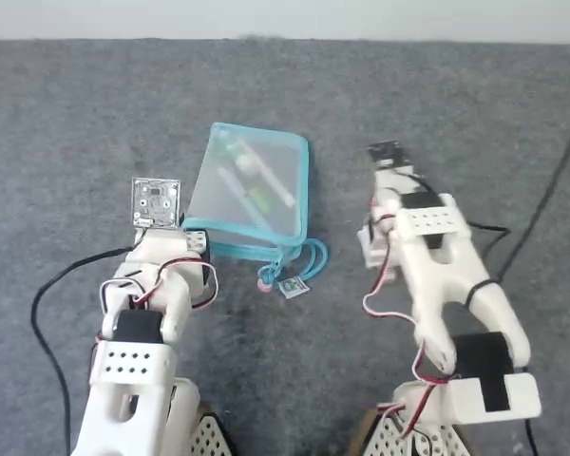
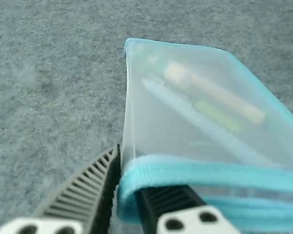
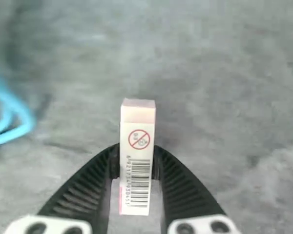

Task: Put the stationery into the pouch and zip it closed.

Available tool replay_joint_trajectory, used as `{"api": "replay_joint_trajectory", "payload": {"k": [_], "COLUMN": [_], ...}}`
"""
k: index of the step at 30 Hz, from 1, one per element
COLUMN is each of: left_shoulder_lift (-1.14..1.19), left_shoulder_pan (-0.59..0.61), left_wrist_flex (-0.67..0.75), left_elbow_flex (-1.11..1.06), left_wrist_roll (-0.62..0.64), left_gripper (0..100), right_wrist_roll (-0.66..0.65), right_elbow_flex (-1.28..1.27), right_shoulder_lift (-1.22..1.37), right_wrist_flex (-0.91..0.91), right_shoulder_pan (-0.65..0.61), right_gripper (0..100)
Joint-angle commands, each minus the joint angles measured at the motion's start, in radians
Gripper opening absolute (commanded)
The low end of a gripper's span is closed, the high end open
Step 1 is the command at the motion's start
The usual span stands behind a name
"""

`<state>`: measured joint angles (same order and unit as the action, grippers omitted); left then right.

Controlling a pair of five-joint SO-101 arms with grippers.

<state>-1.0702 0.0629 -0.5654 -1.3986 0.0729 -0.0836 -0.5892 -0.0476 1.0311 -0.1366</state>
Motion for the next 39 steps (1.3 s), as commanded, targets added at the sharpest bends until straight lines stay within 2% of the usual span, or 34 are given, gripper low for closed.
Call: {"api": "replay_joint_trajectory", "payload": {"k": [1, 3, 9, 11, 16, 27, 36, 39], "left_shoulder_lift": [-0.032, -0.032, -0.032, -0.032, -0.032, -0.032, -0.032, -0.032], "left_shoulder_pan": [0.005, 0.006, 0.006, 0.006, 0.006, 0.006, 0.006, 0.006], "left_wrist_flex": [0.037, 0.037, 0.037, 0.037, 0.038, 0.037, 0.037, 0.038], "left_elbow_flex": [0.018, 0.016, 0.016, 0.016, 0.016, 0.016, 0.016, 0.016], "left_wrist_roll": [0.003, 0.003, 0.003, 0.003, 0.003, 0.003, 0.003, 0.002], "left_gripper": [1, 1, 1, 1, 1, 1, 1, 1], "right_wrist_roll": [-0.017, -0.017, -0.018, -0.018, -0.038, -0.044, -0.049, -0.052], "right_elbow_flex": [0.066, 0.066, 0.066, 0.064, 0.064, 0.066, 0.080, 0.110], "right_shoulder_lift": [-0.019, 0.002, 0.021, 0.022, 0.012, 0.153, 0.160, 0.119], "right_wrist_flex": [-0.019, -0.035, -0.027, -0.008, 0.074, 0.044, 0.041, 0.102], "right_shoulder_pan": [0.041, 0.028, 0.025, 0.027, 0.008, 0.015, 0.016, 0.027], "right_gripper": [0.6, 1.3, 19.2, 21.3, 21.3, 20.5, 1.3, 0.9]}}
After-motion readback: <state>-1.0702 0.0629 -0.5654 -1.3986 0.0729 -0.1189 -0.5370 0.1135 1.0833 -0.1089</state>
